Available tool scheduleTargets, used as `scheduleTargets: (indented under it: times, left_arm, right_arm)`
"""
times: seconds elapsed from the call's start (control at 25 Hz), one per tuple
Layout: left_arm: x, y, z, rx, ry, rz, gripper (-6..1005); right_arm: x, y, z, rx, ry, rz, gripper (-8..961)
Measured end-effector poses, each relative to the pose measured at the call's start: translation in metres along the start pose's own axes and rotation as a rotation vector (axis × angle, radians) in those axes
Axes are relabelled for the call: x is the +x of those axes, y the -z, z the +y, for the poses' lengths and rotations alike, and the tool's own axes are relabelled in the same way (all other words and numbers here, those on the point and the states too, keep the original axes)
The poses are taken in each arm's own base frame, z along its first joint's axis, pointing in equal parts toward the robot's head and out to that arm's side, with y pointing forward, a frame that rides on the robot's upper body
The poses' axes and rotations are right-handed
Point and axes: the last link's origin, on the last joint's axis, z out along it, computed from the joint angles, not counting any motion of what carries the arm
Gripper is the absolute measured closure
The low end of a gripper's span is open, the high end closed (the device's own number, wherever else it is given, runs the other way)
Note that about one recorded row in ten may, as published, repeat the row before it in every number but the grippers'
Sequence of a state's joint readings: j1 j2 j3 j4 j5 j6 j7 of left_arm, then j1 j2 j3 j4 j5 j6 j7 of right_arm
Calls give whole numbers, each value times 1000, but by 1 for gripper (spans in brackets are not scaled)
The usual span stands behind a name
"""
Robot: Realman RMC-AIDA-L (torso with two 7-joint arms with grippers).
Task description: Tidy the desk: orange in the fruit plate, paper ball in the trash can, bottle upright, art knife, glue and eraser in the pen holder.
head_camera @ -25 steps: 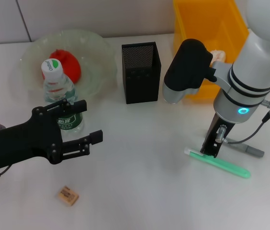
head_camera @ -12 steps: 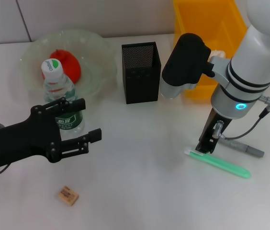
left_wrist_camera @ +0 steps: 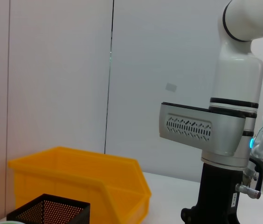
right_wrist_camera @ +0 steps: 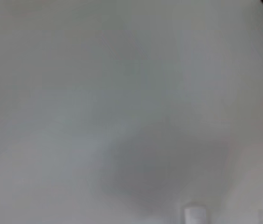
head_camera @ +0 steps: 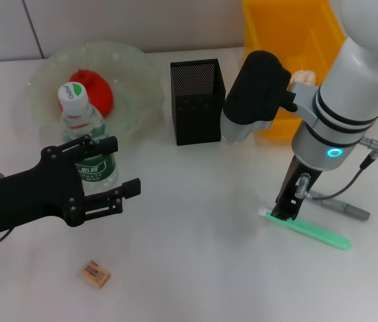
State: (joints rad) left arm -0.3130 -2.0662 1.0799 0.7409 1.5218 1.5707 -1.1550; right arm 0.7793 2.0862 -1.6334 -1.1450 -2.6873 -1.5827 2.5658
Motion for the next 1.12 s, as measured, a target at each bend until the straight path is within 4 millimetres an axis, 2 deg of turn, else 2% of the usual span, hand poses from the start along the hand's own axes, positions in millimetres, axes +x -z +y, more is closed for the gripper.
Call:
scheduleTargets:
  times: [0.32,1.12]
  left_arm:
    - [0,0,0,-1,-1,0,187]
    - [0,0,0,1,0,0,186]
  right_arm:
    - [1,-2,1,-6,-2,2,754]
    - [0,-3,0,-9,-7,4,651]
